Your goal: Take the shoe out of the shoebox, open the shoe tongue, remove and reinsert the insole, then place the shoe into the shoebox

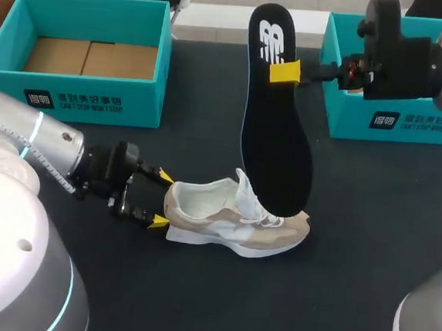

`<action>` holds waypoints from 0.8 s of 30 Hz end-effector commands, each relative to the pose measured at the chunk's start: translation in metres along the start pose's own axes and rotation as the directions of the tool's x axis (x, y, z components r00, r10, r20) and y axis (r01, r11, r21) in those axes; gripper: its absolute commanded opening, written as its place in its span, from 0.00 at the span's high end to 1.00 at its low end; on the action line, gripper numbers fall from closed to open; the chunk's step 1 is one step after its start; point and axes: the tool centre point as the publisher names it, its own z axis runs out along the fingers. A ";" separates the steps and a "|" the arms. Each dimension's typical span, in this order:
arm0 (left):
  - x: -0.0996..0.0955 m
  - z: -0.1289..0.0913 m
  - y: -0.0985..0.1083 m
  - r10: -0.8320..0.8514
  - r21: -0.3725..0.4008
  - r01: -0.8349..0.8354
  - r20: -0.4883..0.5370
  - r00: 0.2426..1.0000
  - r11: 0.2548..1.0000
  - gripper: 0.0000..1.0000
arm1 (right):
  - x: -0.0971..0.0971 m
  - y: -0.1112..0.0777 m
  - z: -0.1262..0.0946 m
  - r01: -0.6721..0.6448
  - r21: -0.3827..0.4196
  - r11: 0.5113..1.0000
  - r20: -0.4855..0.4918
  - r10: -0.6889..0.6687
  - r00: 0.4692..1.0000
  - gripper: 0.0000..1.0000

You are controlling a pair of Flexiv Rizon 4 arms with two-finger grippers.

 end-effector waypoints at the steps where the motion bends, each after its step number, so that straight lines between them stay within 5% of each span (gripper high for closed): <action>1: 0.001 0.001 -0.001 0.000 -0.005 0.000 0.001 1.000 1.000 0.00 | 0.000 0.001 0.003 -0.002 0.002 1.000 0.001 0.002 1.000 1.00; 12: 0.001 -0.016 -0.013 -0.031 -0.083 0.031 0.002 1.000 0.996 0.00 | 0.000 0.001 0.003 -0.002 0.002 1.000 0.001 0.002 1.000 1.00; 24: -0.008 -0.031 -0.032 -0.072 -0.315 0.082 0.043 0.996 0.946 0.00 | 0.000 0.001 0.003 -0.002 0.002 1.000 0.001 0.002 1.000 1.00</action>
